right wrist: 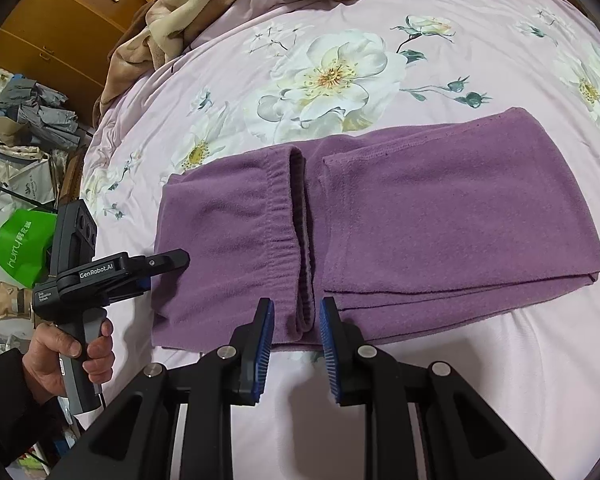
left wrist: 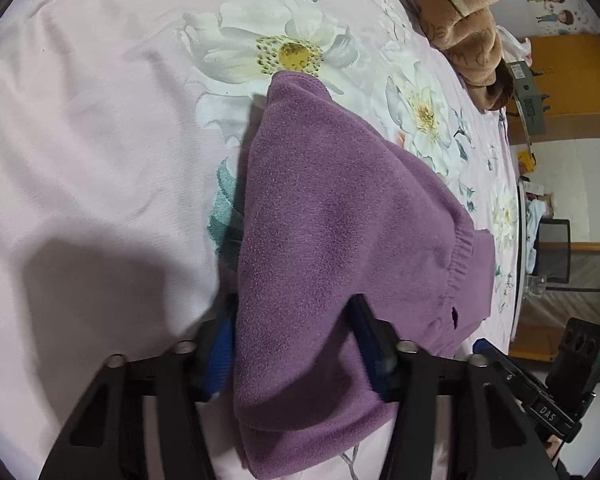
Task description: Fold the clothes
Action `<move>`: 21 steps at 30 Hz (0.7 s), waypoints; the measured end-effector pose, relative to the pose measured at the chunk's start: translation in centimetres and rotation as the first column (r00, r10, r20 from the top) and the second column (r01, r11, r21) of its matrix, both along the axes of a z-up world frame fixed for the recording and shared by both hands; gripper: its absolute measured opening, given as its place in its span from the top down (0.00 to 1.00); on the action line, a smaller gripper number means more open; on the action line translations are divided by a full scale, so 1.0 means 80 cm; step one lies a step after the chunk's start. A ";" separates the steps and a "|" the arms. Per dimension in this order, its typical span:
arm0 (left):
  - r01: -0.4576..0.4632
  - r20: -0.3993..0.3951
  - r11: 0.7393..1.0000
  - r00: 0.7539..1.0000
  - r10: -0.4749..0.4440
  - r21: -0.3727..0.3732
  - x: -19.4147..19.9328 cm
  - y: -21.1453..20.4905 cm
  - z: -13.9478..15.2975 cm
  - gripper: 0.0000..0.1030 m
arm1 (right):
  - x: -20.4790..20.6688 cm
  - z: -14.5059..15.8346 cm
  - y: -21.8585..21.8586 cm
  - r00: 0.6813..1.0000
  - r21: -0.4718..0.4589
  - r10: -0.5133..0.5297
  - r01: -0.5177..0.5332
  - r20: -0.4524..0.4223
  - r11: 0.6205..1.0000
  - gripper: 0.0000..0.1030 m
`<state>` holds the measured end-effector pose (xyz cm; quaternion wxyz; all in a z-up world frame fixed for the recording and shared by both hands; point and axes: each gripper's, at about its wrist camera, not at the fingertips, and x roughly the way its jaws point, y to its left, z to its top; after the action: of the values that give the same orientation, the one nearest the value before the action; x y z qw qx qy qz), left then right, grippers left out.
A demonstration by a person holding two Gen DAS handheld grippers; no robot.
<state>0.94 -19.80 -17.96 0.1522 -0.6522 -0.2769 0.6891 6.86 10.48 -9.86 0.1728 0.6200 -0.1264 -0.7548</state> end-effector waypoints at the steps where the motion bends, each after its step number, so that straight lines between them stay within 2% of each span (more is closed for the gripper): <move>1: -0.001 0.003 1.000 1.000 0.001 0.005 0.000 -0.001 -0.001 0.56 | 0.000 0.000 0.000 1.000 0.001 0.000 0.000 -0.001 1.000 0.77; 4: 0.014 0.003 1.000 1.000 -0.014 0.005 -0.001 0.002 0.000 0.62 | -0.002 -0.001 0.000 1.000 0.002 -0.003 0.003 0.000 1.000 0.77; 6: 0.020 -0.003 1.000 1.000 -0.020 0.006 -0.001 0.004 0.001 0.63 | -0.003 -0.002 -0.001 1.000 0.003 -0.004 0.004 0.003 1.000 0.77; 9: 0.021 -0.006 1.000 1.000 -0.021 0.017 -0.001 0.005 0.002 0.74 | -0.006 -0.003 -0.002 1.000 0.004 -0.001 0.001 0.004 1.000 0.77; 12: 0.017 -0.016 0.999 1.000 -0.017 0.028 -0.001 0.003 0.007 0.79 | -0.008 -0.002 -0.004 1.000 0.006 0.005 -0.005 0.004 1.000 0.77; 21: 0.011 -0.057 0.998 0.998 -0.008 0.063 0.003 0.000 0.034 0.82 | -0.020 0.002 -0.011 1.000 0.007 0.029 -0.029 -0.001 1.000 0.77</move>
<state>1.16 -19.76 -15.23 0.1836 -0.6286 -0.2910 0.6975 5.26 9.59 -9.70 0.1819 0.6219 -0.1147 -0.7530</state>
